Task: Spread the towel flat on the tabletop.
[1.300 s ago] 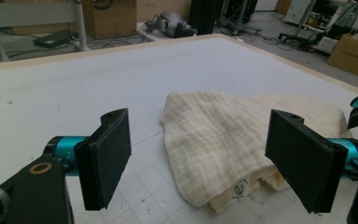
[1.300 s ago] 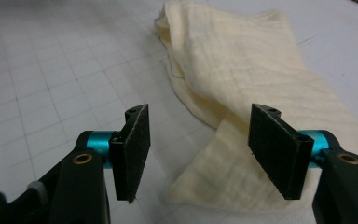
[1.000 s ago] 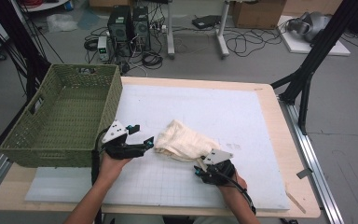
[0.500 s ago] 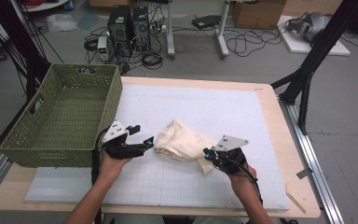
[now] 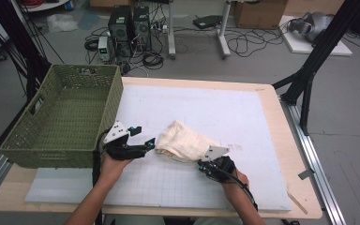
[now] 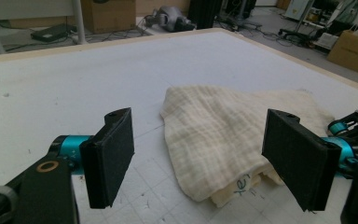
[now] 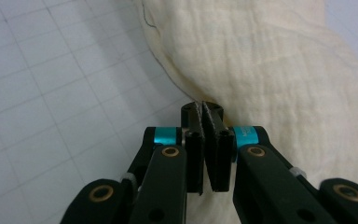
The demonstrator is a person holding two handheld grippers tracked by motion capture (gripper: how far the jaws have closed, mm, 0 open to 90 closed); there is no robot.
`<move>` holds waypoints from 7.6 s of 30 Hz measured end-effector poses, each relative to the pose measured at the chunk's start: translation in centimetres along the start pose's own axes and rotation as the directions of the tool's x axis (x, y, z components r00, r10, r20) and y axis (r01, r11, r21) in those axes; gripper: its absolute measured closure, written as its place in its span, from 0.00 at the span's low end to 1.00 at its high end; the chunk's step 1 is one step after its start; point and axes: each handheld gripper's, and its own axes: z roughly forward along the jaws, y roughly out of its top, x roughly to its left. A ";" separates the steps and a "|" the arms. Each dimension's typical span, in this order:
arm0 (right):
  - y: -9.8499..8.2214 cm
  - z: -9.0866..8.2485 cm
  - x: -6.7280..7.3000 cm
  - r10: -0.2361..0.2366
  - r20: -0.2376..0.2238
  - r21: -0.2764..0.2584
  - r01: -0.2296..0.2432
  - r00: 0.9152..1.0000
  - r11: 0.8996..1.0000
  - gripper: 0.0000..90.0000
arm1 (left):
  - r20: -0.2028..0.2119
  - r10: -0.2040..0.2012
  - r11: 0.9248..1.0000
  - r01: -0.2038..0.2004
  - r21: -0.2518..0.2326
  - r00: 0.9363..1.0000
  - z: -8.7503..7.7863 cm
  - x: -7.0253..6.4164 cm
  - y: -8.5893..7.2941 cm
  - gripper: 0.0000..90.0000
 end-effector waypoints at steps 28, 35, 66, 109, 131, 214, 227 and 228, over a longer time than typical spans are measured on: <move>2.4 -0.8 -15.9 0.402 0.245 -0.170 -0.369 0.883 0.914 0.98 | 0.009 -0.002 1.000 0.002 0.004 1.000 0.1 0.0 -0.1 0.31; 1.2 -1.6 -16.9 0.476 0.316 -0.221 -0.424 0.821 0.878 0.79 | 0.012 -0.001 1.000 0.001 0.011 1.000 0.2 0.0 -0.1 0.31; 0.4 2.2 -2.3 0.220 -0.069 -0.108 -0.226 0.973 0.968 0.51 | 0.006 0.017 1.000 -0.017 0.012 1.000 0.3 -0.3 -0.1 0.35; -7.3 -8.7 -6.6 0.302 0.100 -0.260 -0.268 0.948 0.928 0.63 | 0.122 0.061 0.937 -0.099 0.335 0.991 8.3 -4.0 -1.1 0.42; -7.2 -6.9 -6.9 0.418 0.152 -0.235 -0.378 0.896 0.896 0.57 | -0.028 0.114 0.953 -0.102 0.286 0.993 0.4 -1.2 -1.3 0.96; -4.9 -2.4 -6.5 0.216 0.216 -0.031 -0.215 0.952 0.976 0.96 | -0.288 0.031 0.966 0.045 0.255 0.957 9.6 4.1 0.8 0.83; -5.6 -4.5 -6.6 0.276 0.110 -0.182 -0.253 0.955 0.950 0.53 | -0.115 0.018 0.970 0.010 0.241 0.993 5.4 0.6 0.3 0.51; -5.5 -4.5 -6.3 0.261 0.101 -0.184 -0.240 0.960 0.953 0.52 | -0.107 0.021 0.970 0.006 0.244 0.994 5.2 0.4 0.2 0.51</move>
